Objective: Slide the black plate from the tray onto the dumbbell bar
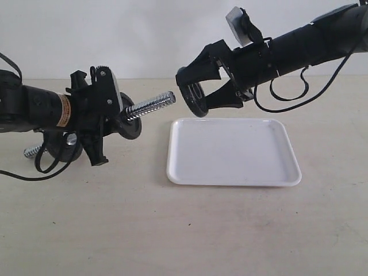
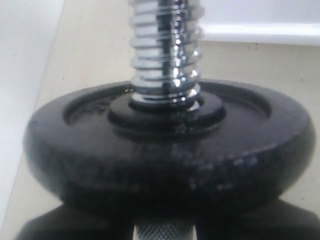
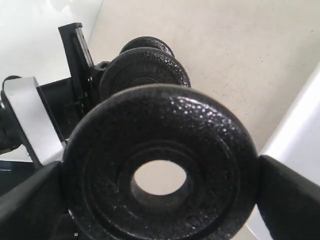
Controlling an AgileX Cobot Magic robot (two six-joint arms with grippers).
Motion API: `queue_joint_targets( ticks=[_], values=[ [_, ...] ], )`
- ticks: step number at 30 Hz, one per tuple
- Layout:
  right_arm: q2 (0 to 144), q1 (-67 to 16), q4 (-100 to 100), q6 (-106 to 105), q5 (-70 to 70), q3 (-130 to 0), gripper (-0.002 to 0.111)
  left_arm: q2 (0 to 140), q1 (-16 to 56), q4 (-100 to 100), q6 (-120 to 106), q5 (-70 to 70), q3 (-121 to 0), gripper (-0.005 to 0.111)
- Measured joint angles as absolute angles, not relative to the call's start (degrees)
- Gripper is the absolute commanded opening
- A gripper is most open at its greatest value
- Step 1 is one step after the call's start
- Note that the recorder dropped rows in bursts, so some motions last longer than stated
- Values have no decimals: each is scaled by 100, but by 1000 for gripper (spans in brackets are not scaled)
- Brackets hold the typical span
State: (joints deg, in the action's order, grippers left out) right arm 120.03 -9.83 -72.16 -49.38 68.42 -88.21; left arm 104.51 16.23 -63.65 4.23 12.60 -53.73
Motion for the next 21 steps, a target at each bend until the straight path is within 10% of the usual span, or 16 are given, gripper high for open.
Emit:
queue_joint_targets(
  ticks=[21],
  values=[
    [12003,-994,-7258,-4236,6809,-8821,0,10451,1882,-5912,352,1483,-5373,4]
  ],
)
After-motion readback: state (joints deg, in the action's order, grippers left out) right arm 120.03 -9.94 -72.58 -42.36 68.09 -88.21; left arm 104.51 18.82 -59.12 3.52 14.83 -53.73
